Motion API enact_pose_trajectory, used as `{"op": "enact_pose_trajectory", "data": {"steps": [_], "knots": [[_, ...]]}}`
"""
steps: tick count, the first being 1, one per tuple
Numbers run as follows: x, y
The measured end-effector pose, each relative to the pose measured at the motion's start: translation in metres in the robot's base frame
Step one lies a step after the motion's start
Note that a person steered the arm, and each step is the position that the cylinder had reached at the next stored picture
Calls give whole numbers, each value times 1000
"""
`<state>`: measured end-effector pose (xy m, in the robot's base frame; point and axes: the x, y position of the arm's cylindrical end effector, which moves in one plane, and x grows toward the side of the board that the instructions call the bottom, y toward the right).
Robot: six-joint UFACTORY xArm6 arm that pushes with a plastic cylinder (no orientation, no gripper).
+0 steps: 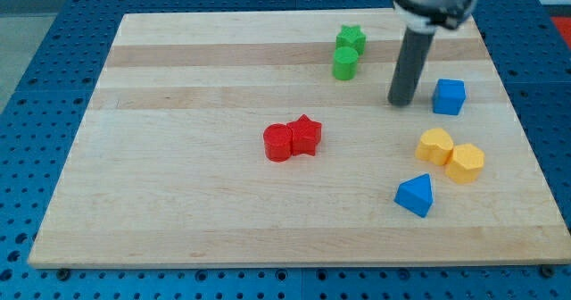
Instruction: Place the blue cube into the blue triangle
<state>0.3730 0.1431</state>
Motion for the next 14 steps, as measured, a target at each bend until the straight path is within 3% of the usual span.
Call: {"op": "enact_pose_trajectory", "data": {"steps": [1,2,3,5,6,8,12,14], "knots": [[-55,6],[-43,35],[-11,101],[11,118],[36,118],[18,97],[25,15],[-84,19]]}}
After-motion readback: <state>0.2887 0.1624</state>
